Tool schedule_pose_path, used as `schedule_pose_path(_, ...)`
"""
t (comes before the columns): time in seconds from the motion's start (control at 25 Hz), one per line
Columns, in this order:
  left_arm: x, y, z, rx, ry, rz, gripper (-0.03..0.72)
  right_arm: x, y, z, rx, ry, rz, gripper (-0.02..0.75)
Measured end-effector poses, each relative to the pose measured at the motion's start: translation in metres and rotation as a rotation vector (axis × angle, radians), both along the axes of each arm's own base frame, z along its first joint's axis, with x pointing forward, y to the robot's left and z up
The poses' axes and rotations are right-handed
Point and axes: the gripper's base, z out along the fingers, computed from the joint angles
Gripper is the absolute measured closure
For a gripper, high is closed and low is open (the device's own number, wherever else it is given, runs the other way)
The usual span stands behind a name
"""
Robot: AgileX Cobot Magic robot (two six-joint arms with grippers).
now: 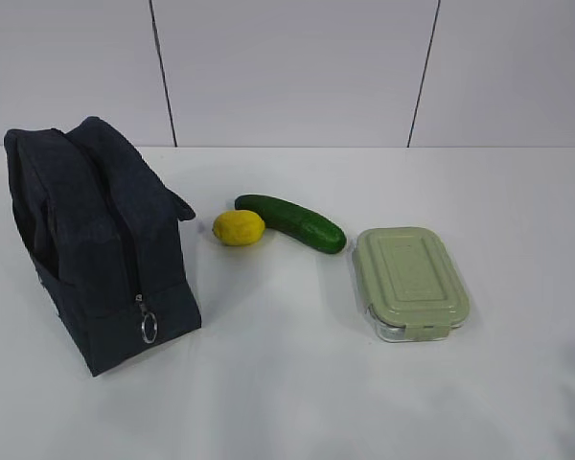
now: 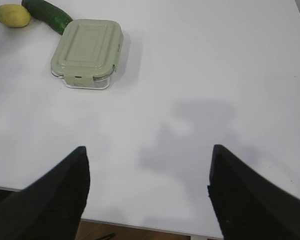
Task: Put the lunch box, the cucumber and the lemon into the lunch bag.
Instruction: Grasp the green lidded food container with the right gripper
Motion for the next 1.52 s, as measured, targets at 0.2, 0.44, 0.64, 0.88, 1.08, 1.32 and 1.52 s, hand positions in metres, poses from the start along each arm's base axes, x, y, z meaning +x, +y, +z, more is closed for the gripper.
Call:
schedule_pose_path(0.2,0.0000,0.0000,0.0000,0.000,0.000,0.000,0.448,0.0000,0.0000,0.0000,0.000,0.000,0.000,0.158)
schedule_pose_path(0.44,0.0000,0.0000,0.0000,0.000,0.000,0.000,0.448,0.0000,0.0000,0.0000,0.000,0.000,0.000,0.158)
schedule_pose_path(0.64,0.0000,0.0000,0.0000,0.000,0.000,0.000,0.448,0.0000,0.0000,0.0000,0.000,0.000,0.000,0.158)
schedule_pose_path(0.88,0.0000,0.0000,0.0000,0.000,0.000,0.000,0.448,0.0000,0.0000,0.0000,0.000,0.000,0.000,0.158)
schedule_pose_path(1.08,0.0000,0.0000,0.0000,0.000,0.000,0.000,0.448,0.0000,0.0000,0.0000,0.000,0.000,0.000,0.158)
schedule_pose_path(1.32,0.0000,0.0000,0.0000,0.000,0.000,0.000,0.448,0.0000,0.0000,0.0000,0.000,0.000,0.000,0.158)
schedule_pose_path(1.52,0.0000,0.0000,0.0000,0.000,0.000,0.000,0.448,-0.0001,0.0010,0.0000,0.010,0.000,0.007,0.158)
